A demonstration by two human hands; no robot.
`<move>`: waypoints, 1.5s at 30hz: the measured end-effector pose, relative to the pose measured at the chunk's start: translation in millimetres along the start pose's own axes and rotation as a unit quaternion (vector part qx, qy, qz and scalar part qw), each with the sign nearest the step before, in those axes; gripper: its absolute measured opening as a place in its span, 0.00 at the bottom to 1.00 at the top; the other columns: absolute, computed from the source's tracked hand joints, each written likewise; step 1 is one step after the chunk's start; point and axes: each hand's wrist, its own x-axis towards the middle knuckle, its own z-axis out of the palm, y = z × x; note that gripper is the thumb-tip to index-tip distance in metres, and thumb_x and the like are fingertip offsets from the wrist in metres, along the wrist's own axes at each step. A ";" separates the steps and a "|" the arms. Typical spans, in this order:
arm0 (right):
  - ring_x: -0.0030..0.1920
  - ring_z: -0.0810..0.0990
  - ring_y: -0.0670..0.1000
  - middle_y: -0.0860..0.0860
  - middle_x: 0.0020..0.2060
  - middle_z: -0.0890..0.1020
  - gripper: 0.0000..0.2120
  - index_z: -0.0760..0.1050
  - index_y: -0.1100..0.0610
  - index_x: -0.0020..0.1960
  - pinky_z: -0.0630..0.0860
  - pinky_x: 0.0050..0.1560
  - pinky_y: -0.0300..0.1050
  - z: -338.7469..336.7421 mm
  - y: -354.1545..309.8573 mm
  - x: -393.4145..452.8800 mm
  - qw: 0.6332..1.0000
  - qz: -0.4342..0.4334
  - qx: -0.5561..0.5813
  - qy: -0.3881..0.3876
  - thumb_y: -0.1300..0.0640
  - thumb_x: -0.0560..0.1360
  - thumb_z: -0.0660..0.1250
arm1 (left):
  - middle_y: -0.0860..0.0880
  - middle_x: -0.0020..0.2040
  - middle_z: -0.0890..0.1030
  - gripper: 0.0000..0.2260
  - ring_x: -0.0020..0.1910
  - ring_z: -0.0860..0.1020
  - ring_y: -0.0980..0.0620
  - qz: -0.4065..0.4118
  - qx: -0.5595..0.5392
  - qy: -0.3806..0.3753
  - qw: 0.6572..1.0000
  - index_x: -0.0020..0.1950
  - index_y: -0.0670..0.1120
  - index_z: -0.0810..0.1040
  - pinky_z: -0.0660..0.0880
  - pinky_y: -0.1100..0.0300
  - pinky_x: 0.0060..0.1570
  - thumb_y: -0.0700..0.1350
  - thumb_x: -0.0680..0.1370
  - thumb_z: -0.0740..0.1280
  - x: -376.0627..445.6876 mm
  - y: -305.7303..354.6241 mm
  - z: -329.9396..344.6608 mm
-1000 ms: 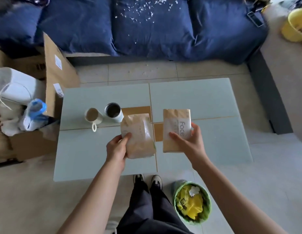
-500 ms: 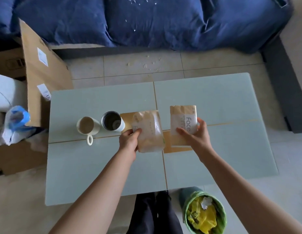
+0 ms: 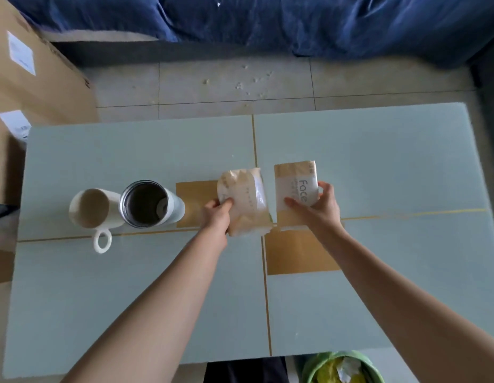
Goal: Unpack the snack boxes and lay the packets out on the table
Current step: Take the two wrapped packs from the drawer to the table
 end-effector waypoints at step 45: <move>0.71 0.68 0.58 0.57 0.72 0.69 0.28 0.57 0.59 0.76 0.64 0.68 0.49 -34.7 -34.4 -38.3 0.981 -0.035 -0.187 -0.035 0.53 0.80 0.61 | 0.48 0.59 0.78 0.13 0.58 0.76 0.44 0.210 0.489 0.064 0.844 0.62 0.46 0.72 0.74 0.52 0.50 0.47 0.78 0.62 -26.9 33.0 -18.3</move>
